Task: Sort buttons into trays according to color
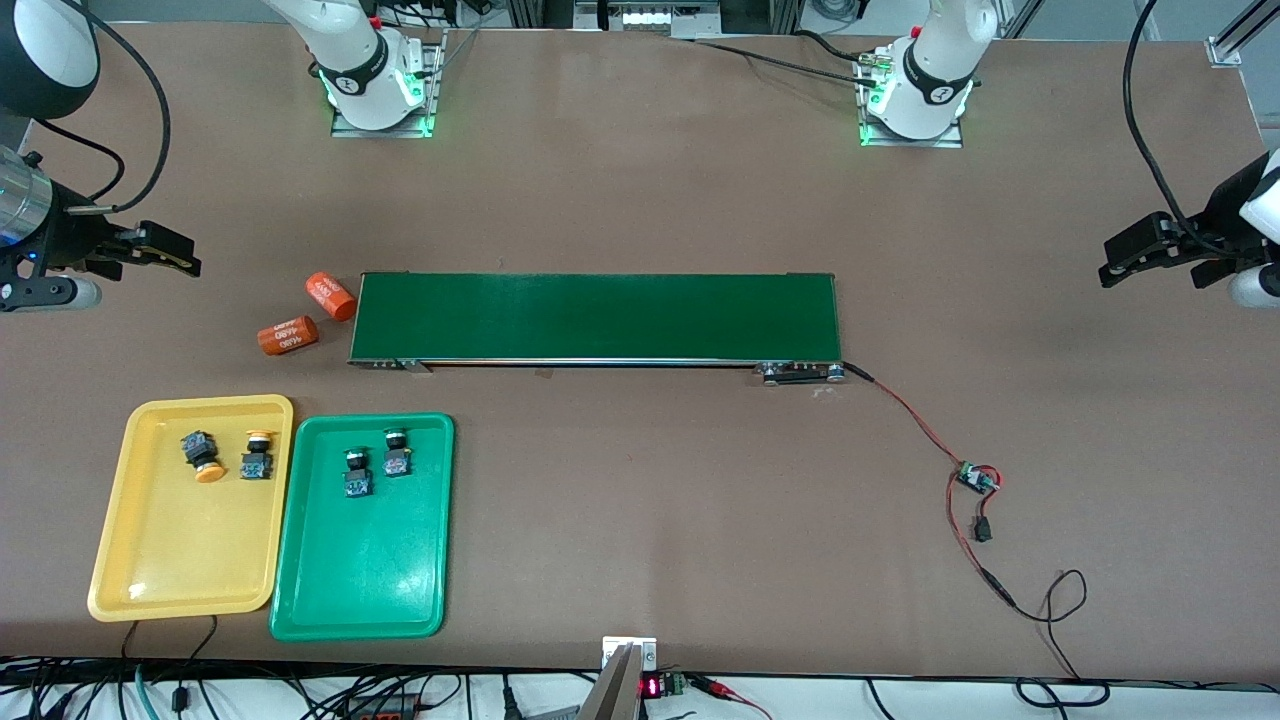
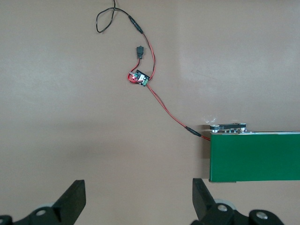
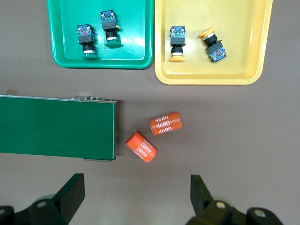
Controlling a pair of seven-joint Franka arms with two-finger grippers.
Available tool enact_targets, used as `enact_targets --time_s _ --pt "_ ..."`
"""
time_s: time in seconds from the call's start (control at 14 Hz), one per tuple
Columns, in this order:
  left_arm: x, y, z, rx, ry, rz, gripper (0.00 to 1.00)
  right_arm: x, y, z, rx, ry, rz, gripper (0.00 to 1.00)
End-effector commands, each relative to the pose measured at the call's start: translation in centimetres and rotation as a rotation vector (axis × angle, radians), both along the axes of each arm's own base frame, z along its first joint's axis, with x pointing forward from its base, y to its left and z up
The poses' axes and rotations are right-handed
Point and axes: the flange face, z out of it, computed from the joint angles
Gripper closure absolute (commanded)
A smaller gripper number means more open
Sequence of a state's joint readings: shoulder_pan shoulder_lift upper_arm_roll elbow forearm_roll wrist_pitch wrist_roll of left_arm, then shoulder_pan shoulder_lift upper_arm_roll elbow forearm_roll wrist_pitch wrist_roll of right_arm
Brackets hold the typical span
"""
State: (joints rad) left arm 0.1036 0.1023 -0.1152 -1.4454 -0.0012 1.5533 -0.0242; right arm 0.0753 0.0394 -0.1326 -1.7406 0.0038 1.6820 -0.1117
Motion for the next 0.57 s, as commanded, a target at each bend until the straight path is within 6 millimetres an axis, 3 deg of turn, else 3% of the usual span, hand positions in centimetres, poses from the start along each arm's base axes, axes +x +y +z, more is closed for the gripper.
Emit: enact_targets --time_s 0.0,0.5 --pt "-0.5 0.1 0.2 0.017 -0.010 0.003 0.00 -0.2 0.6 0.8 -0.003 -0.003 -0.009 0.00" --pt "0.1 0.0 0.1 0.016 -0.060 0.001 0.00 -0.1 2.2 1.1 -0.007 -0.009 -0.023 0.00"
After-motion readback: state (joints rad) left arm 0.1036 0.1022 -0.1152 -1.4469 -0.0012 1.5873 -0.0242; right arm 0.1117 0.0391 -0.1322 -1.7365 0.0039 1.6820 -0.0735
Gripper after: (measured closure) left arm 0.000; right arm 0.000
